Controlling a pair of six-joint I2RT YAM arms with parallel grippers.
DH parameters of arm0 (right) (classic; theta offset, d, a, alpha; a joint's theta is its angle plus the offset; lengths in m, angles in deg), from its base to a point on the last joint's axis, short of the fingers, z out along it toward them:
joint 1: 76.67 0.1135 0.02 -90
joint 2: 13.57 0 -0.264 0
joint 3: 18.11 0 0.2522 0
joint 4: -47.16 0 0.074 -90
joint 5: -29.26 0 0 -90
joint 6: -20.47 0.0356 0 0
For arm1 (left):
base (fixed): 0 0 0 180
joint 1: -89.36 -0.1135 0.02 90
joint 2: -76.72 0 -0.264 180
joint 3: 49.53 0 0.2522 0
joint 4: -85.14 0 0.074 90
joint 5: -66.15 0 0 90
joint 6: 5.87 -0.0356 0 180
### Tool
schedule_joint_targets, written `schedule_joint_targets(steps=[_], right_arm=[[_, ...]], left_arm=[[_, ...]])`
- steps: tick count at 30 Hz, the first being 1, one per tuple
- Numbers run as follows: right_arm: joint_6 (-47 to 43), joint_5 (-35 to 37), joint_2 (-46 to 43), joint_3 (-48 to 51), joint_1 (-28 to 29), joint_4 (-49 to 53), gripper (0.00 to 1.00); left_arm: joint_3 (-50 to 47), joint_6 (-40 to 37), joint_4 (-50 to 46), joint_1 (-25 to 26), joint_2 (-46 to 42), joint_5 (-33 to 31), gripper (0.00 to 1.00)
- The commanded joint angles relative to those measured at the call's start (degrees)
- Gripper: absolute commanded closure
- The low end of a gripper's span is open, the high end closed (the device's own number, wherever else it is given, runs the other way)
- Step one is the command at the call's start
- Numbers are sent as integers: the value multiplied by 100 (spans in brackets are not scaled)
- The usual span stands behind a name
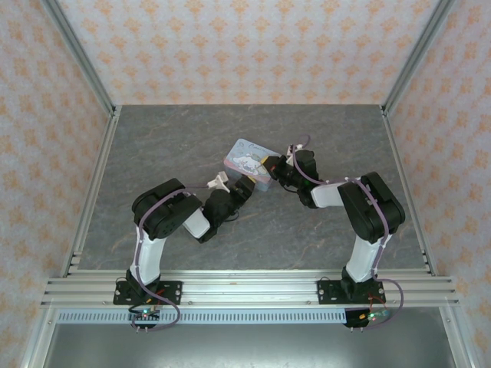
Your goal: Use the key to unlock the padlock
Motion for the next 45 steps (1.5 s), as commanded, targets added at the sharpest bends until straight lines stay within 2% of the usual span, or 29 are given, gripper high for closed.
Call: schedule_joint_targets(steps=[1,6,10,23,34,39,45], right_arm=[[-49,-32,182,248,39,690,100],[-48,-34,214,241,38,686,100],[-40,-33,212,259,42,686,100],[-40,-34,240,268,40,663,100],[-31,-51,250,276,40,633,100],[-11,-67,249,285,45,612,100],[6,-190,61,257,29,582,100]], left_arm=[[-19,-147,-77,79,44,-81,41],[-17,-180,-124,79,-22,-159,42],[-22,-153,-101,79,-3,-186,57],[-53,-38,-260,79,-29,-426,59],[19,-37,-577,13,-30,-402,66],[87,-81,-794,-18,-6,-282,74],[99,74,-1044,-121,-102,-35,94]])
